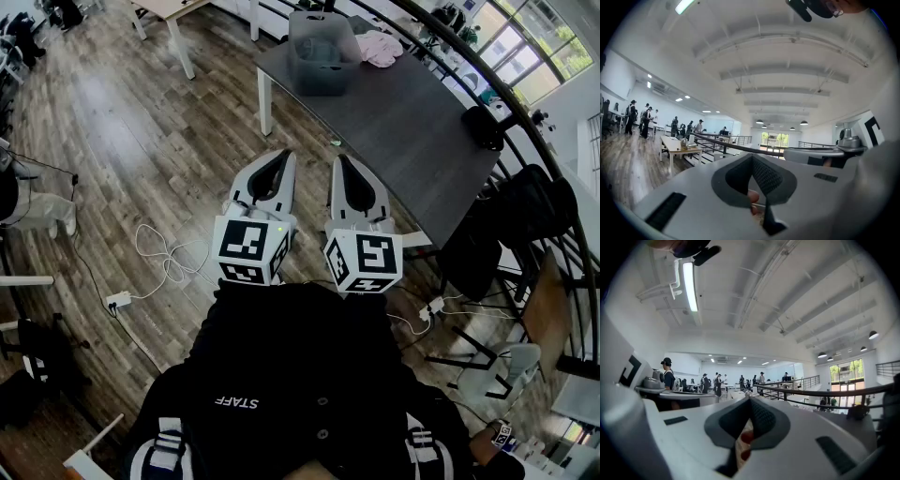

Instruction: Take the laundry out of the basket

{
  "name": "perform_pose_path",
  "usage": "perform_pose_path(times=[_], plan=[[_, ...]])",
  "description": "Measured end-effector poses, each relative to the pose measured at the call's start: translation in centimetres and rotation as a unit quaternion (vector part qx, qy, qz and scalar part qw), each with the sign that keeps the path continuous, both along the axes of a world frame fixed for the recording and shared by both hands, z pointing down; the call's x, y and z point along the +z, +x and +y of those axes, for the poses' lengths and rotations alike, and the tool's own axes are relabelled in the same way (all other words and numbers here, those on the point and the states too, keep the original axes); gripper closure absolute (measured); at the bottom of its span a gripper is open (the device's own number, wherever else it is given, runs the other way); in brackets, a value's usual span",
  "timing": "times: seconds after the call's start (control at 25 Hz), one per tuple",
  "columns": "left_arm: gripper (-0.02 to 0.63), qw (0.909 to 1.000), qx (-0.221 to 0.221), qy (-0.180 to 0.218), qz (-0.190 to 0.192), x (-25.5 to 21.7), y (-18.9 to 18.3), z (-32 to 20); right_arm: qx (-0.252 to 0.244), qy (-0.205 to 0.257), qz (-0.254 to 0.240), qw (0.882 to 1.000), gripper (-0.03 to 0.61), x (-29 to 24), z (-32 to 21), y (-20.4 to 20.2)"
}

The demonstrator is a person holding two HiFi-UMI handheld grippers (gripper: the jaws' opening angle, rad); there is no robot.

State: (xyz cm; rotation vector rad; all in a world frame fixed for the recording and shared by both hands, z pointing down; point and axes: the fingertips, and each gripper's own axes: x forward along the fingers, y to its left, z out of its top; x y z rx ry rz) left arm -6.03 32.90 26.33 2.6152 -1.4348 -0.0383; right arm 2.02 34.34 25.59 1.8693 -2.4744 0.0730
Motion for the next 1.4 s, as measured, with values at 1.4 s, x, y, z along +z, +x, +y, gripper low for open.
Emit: perform_pose_path(times=[1.4], plan=[[0.612,0.9997,0.013,-0.018,-0.005,4.8,-3.9,-3.5,0.023,-0.045,-0.033,0.998,0.565,5.3,-3.6,-2.0]])
